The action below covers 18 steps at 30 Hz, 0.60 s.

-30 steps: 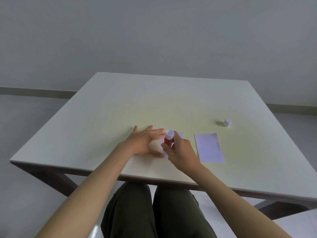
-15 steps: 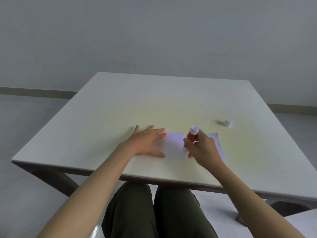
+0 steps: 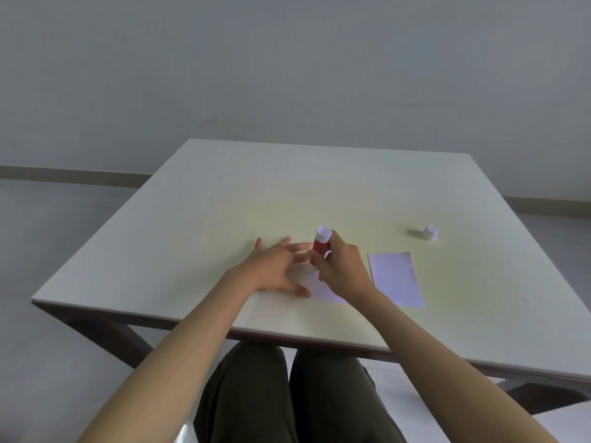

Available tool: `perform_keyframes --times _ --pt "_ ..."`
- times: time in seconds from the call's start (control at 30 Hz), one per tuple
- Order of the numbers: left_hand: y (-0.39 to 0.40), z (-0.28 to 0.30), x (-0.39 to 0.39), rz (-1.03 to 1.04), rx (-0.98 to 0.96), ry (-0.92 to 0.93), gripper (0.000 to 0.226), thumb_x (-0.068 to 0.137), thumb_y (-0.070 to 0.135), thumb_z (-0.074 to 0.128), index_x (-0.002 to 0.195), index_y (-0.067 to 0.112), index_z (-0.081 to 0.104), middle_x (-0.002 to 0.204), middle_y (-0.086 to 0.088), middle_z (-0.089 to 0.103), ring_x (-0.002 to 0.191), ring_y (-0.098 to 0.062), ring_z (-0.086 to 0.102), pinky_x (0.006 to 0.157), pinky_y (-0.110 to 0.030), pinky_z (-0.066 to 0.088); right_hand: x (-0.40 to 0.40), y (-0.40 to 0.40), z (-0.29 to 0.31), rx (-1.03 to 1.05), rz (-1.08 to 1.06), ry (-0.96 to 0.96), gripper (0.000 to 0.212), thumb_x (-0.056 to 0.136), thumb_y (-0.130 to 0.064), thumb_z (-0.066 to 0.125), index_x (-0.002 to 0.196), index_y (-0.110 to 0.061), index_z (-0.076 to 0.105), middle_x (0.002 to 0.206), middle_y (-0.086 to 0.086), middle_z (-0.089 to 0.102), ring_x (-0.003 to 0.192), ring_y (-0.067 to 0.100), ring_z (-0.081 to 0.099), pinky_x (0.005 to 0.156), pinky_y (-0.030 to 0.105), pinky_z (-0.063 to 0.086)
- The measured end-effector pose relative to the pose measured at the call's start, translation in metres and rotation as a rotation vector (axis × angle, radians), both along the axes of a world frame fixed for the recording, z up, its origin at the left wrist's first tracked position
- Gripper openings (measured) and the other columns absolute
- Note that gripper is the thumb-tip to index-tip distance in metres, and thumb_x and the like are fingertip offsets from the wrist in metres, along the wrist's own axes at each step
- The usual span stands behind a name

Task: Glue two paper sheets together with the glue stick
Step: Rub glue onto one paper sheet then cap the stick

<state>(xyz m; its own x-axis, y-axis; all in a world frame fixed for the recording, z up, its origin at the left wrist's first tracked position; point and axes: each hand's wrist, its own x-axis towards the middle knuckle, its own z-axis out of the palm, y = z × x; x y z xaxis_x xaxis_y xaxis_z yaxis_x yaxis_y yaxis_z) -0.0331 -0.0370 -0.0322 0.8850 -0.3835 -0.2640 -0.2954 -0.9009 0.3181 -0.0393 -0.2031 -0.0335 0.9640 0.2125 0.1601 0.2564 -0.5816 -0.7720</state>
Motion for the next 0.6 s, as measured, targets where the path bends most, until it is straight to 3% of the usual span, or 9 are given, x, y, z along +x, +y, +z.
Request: perform_keyframes --times 0.17,0.3,0.43,0.53,0.6 --pt "-0.001 0.001 -0.001 -0.002 0.080 -0.010 0.089 0.071 0.064 0.061 0.146 0.040 0.019 0.157 0.022 0.009 0.148 -0.016 0.000 0.109 -0.070 0.002 0.001 -0.029 0.002 -0.023 -0.059 0.027 0.013 0.091 -0.023 0.054 0.086 -0.015 0.045 0.078 0.011 0.068 0.065 0.028 0.063 0.066 0.034 0.050" --pt "-0.001 0.004 -0.001 -0.017 0.078 -0.008 0.088 0.072 0.063 0.061 0.145 0.039 0.019 0.157 0.020 0.010 0.148 -0.017 0.002 0.109 -0.071 0.005 0.002 -0.049 0.006 -0.032 -0.114 0.056 0.011 0.091 -0.021 0.053 0.088 -0.011 0.050 0.078 0.012 0.071 0.057 0.022 0.063 0.053 0.020 0.044" --pt "-0.002 0.005 0.001 -0.019 0.078 -0.006 0.087 0.072 0.061 0.063 0.145 0.039 0.021 0.157 0.020 0.010 0.148 -0.017 0.002 0.110 -0.070 0.004 0.005 -0.059 0.010 0.079 -0.192 0.038 0.012 0.092 -0.019 0.054 0.088 -0.008 0.052 0.074 0.010 0.073 0.049 0.017 0.061 0.060 0.022 0.049" --pt "-0.001 0.006 0.001 -0.026 0.090 -0.015 0.088 0.071 0.063 0.062 0.145 0.038 0.021 0.158 0.019 0.011 0.148 -0.017 0.002 0.110 -0.070 0.004 0.006 -0.053 0.013 0.112 -0.166 -0.005 0.009 0.091 -0.017 0.054 0.084 -0.013 0.050 0.068 0.001 0.071 0.045 0.007 0.059 0.053 0.012 0.045" --pt "-0.001 0.006 0.001 -0.031 0.097 -0.022 0.088 0.072 0.064 0.061 0.145 0.039 0.019 0.158 0.019 0.010 0.148 -0.018 0.003 0.109 -0.070 0.006 0.008 -0.045 0.013 0.085 -0.124 -0.014 0.009 0.091 -0.017 0.054 0.086 -0.012 0.048 0.068 0.003 0.071 0.048 0.011 0.060 0.052 0.016 0.044"
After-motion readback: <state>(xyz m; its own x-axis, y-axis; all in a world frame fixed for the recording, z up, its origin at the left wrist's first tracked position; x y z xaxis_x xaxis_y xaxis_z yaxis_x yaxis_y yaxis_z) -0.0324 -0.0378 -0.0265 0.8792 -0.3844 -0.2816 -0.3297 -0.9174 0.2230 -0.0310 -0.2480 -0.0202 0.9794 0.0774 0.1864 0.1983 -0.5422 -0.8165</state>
